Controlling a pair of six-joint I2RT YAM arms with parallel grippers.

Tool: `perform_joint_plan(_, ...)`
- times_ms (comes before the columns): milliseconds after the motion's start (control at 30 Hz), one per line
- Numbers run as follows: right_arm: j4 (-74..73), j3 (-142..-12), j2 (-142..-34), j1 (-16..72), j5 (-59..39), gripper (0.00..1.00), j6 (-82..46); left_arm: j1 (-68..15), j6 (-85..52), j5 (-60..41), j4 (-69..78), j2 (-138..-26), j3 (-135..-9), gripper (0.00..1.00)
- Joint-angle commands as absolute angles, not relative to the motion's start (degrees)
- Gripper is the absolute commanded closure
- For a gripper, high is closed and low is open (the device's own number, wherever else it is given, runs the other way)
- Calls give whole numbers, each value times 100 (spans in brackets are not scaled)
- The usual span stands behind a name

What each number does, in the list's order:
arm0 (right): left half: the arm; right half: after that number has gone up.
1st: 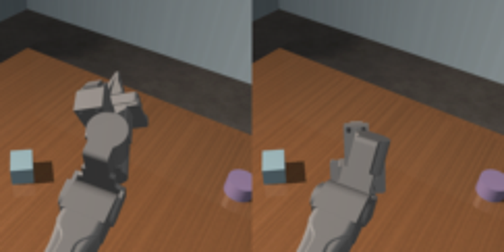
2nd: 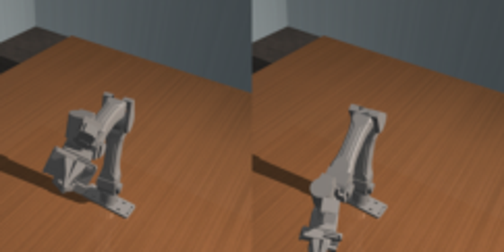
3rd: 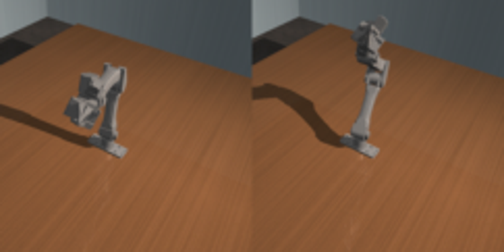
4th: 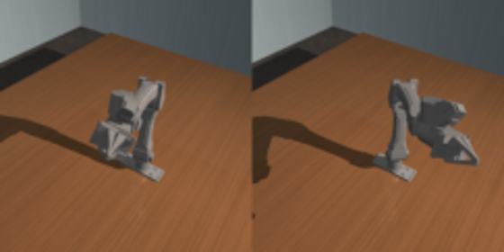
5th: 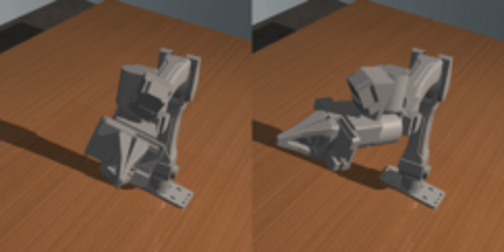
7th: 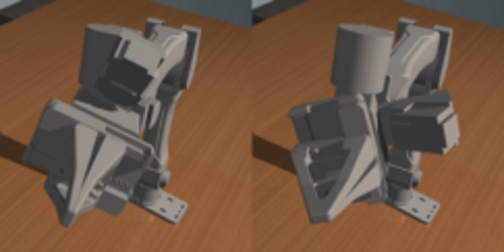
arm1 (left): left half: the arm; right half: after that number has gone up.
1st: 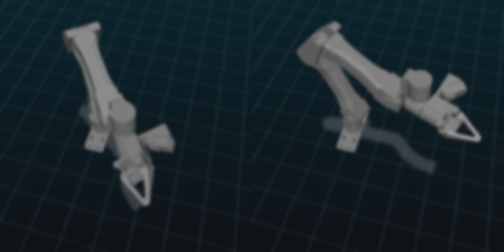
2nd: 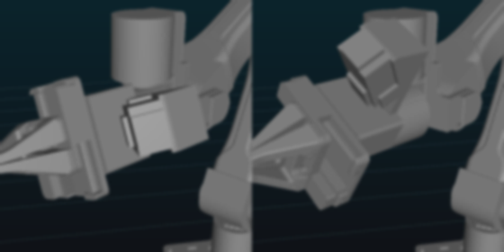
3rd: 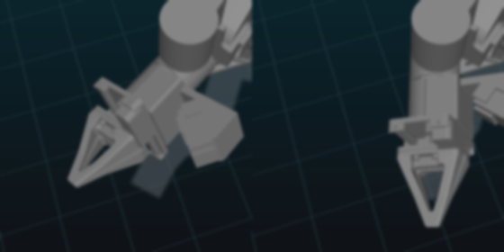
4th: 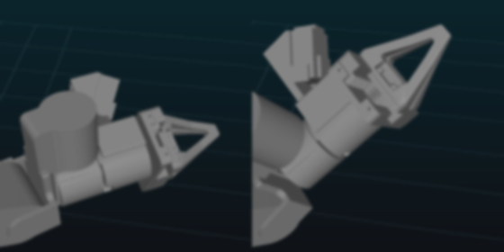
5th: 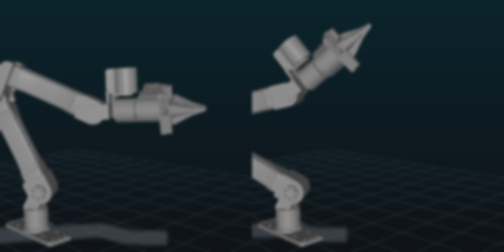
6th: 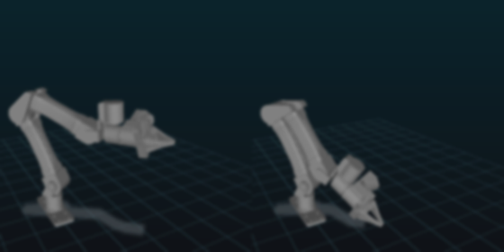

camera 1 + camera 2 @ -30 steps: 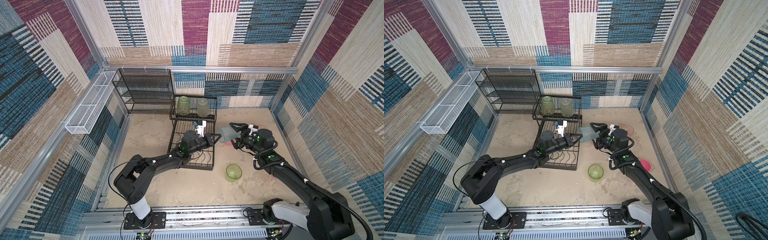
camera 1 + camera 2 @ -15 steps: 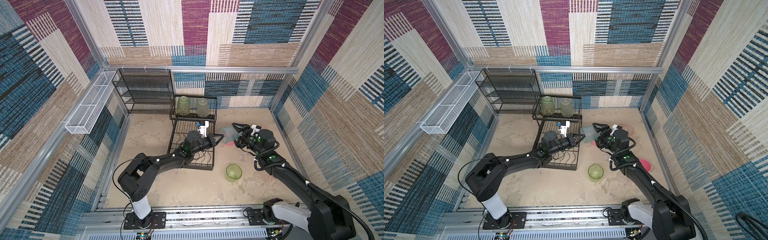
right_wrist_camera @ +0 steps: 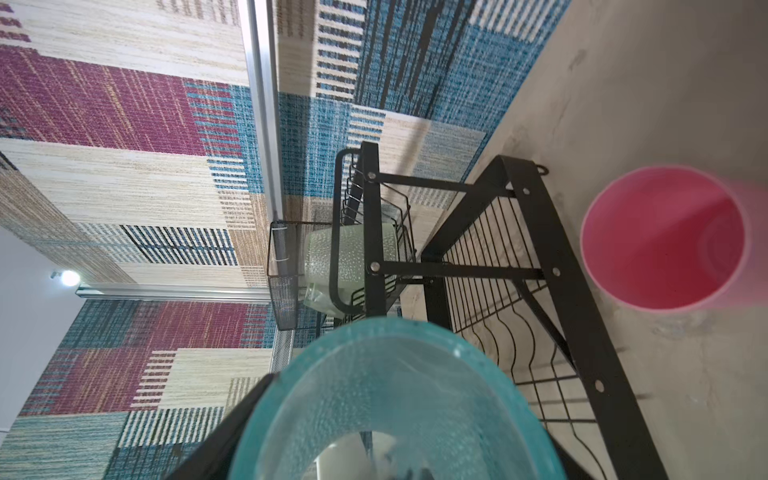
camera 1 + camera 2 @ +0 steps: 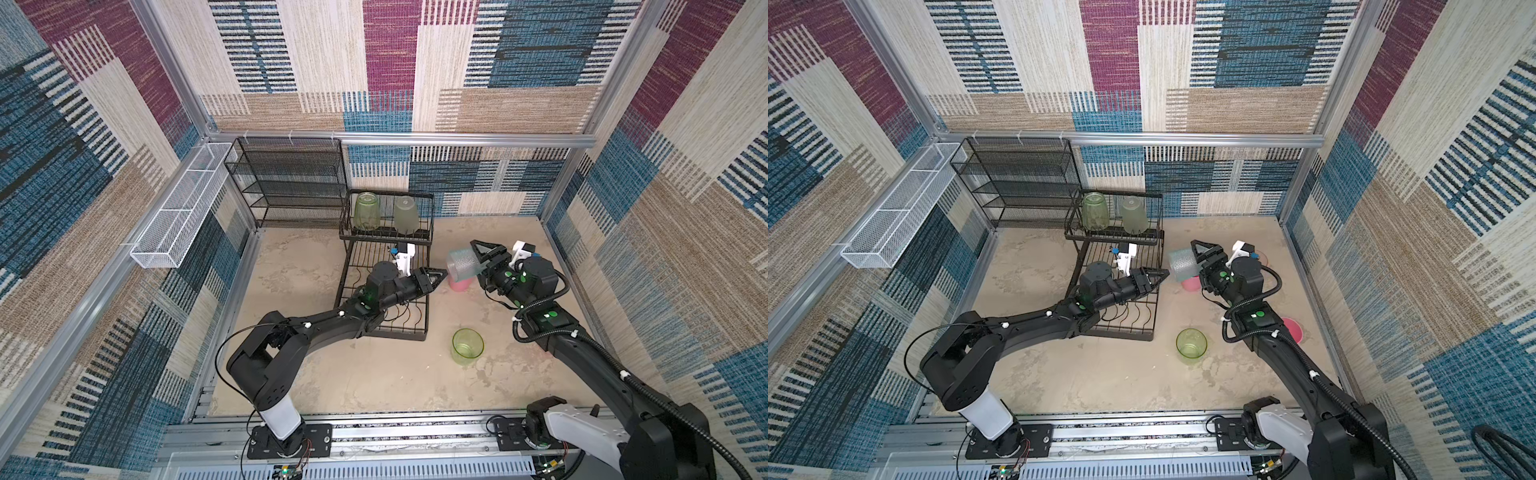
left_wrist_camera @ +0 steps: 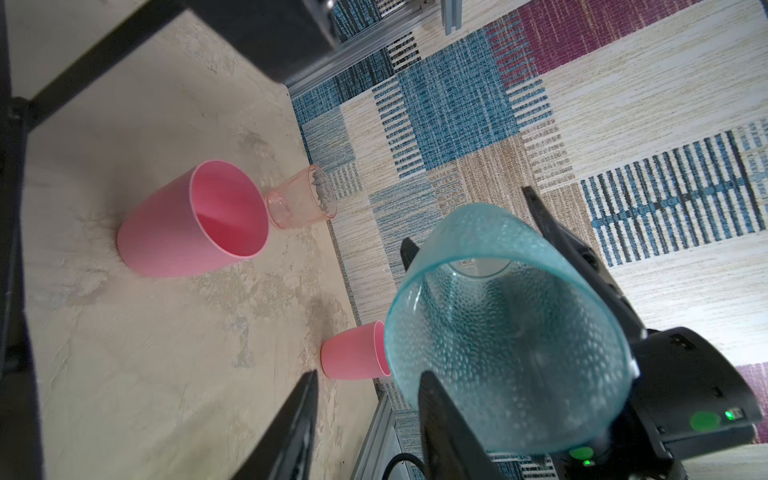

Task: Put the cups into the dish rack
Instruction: 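Close the right gripper on the teal cup held by the left gripper, then open and withdraw the left gripper while the right gripper carries the cup to the rack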

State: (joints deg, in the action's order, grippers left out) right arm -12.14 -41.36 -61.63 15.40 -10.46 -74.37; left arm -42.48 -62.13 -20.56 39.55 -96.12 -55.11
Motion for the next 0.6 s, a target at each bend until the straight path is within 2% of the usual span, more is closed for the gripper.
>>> perform_joint_plan(0,-1361,-4196,-6127,1559,-671,36,-6565,-4203,-5962,-1896,3642,-9349,-5357,49)
perform_joint_plan(267,-1767,-4037,-6048,2171,554,35,-4482,-4101,-5590,-1442,1905,-8284,-5037,31)
perform_joint_plan(567,-2677,-3728,-6500,3518,1928,35,-2644,-3504,-5379,-1043,-601,-7140,-5003,23)
